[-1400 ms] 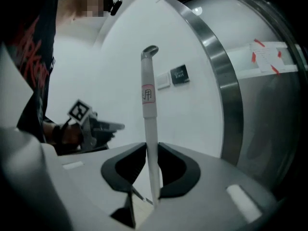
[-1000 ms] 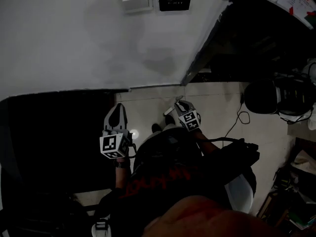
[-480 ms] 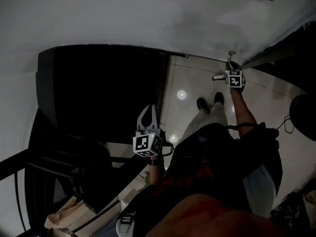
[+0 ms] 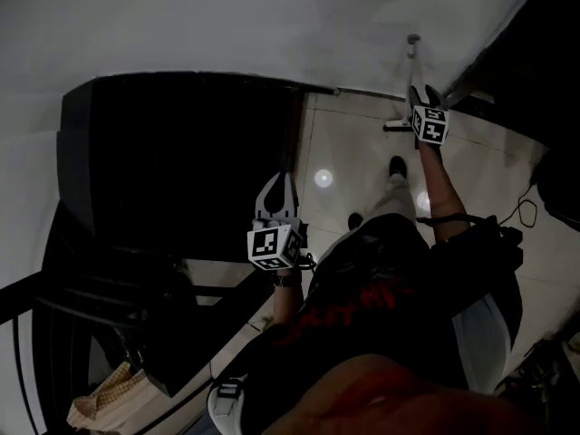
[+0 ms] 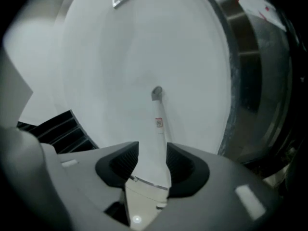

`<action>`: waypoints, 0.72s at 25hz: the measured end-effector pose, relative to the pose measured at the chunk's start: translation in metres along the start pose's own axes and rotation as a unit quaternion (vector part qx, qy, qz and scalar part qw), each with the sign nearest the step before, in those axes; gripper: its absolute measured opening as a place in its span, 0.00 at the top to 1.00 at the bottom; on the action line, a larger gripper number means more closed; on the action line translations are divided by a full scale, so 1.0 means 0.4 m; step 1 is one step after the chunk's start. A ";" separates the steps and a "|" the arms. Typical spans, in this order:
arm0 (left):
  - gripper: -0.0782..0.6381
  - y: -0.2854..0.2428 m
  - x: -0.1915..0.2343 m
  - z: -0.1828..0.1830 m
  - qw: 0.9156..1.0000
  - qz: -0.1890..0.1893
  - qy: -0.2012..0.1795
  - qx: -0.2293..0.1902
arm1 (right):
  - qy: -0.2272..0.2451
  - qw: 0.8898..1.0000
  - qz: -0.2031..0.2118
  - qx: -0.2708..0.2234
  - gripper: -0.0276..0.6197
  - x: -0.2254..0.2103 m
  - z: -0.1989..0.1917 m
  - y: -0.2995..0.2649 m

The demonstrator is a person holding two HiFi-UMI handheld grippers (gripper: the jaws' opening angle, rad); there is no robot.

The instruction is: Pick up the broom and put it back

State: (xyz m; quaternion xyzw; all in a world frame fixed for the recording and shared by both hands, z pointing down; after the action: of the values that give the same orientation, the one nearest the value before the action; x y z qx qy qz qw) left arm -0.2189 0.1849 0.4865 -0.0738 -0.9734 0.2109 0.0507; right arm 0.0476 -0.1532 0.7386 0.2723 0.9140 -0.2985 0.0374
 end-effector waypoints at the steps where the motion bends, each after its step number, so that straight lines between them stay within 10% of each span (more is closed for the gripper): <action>1: 0.88 0.016 -0.003 -0.019 1.000 -0.016 -0.002 -0.004 | -0.006 1.000 0.003 -0.014 0.70 0.027 -0.019 0.067; 9: 0.88 0.229 0.073 -0.201 0.990 -0.142 -0.005 -0.015 | 0.046 0.988 0.103 -0.101 0.95 0.481 -0.160 0.697; 18: 0.88 0.288 -0.089 -0.213 0.969 -0.247 -0.021 -0.019 | 0.015 0.985 0.082 -0.152 0.96 0.521 -0.159 1.045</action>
State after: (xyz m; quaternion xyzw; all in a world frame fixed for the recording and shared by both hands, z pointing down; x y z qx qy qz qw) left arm -0.1588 0.3171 0.5132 0.1722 -0.9663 0.1745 0.0788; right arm 0.0940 0.2634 0.5230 0.3420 0.9237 -0.1483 0.0886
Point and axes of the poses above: the fingertips, and each gripper's own axes: y backward along the fingers, x to its left, z out of its top, the point moved 8 cm from there along y, backward along the fingers, and after that the axes turned 1 degree about -y, right-handed, at the moved point
